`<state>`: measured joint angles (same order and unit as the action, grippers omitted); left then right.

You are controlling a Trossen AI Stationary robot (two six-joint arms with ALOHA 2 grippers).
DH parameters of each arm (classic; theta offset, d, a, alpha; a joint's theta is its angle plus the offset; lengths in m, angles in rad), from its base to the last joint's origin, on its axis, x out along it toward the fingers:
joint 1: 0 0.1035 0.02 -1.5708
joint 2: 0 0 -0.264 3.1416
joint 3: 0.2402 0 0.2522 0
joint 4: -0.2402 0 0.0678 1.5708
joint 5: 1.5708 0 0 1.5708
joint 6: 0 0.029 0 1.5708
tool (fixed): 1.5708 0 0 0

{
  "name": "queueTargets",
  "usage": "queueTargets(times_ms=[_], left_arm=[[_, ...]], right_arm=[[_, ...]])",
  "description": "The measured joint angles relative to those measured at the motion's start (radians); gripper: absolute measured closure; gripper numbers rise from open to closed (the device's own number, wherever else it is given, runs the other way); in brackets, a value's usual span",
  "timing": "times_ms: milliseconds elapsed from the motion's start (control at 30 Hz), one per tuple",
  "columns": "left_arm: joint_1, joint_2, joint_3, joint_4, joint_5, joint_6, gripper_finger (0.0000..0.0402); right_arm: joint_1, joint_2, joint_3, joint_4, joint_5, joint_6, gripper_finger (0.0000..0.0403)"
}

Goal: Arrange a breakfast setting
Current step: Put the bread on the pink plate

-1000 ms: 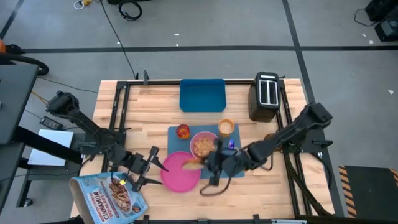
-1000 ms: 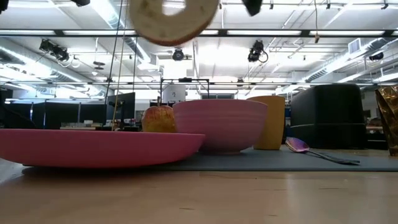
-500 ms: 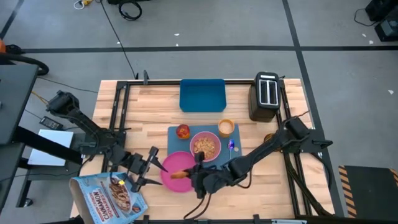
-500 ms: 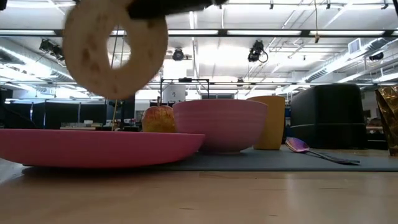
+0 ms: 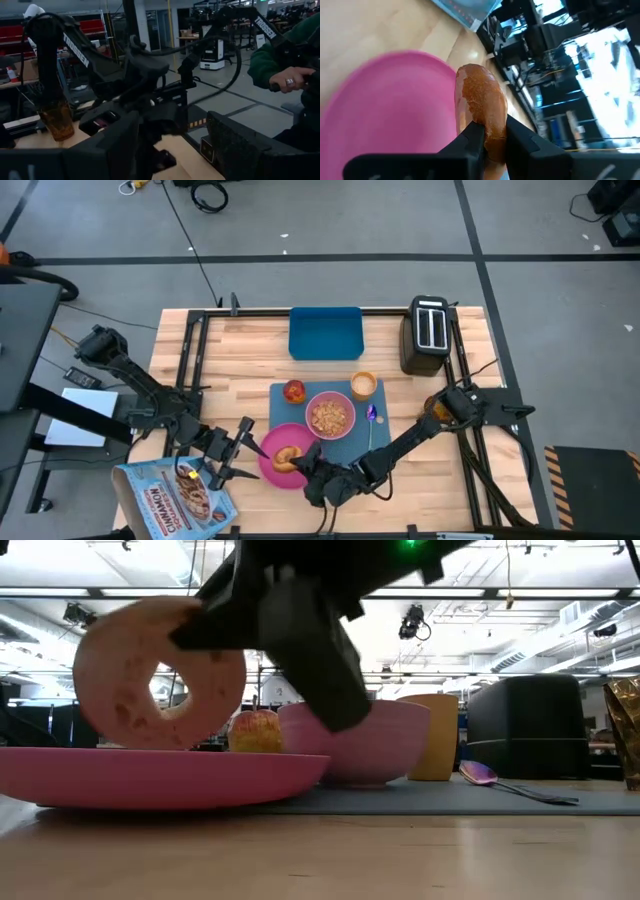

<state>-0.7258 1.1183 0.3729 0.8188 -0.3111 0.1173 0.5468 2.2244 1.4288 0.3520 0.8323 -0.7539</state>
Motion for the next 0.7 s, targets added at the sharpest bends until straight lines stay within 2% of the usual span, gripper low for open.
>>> queueTargets(times_ms=[133,367,467,600,700], left_arm=[[0.000,0.000,0.000,0.000,-0.003,0.000,0.0159],[0.001,0.000,0.000,0.001,-0.008,0.008,0.0159],[0.001,0.000,0.000,0.001,-0.008,0.007,0.0159],[0.003,0.000,0.000,0.001,-0.016,0.003,0.0159],[0.011,0.000,0.000,-0.006,-0.048,0.006,0.0159]], right_arm=[[-0.001,0.015,0.000,0.041,0.023,-0.085,0.0348],[-0.001,0.016,-0.007,0.042,0.004,-0.089,0.0348],[-0.001,0.016,-0.007,0.053,-0.001,-0.024,0.0348],[0.007,-0.009,-0.008,0.121,0.110,0.063,0.0349],[0.015,-0.069,-0.008,0.103,0.239,0.309,0.0349]])
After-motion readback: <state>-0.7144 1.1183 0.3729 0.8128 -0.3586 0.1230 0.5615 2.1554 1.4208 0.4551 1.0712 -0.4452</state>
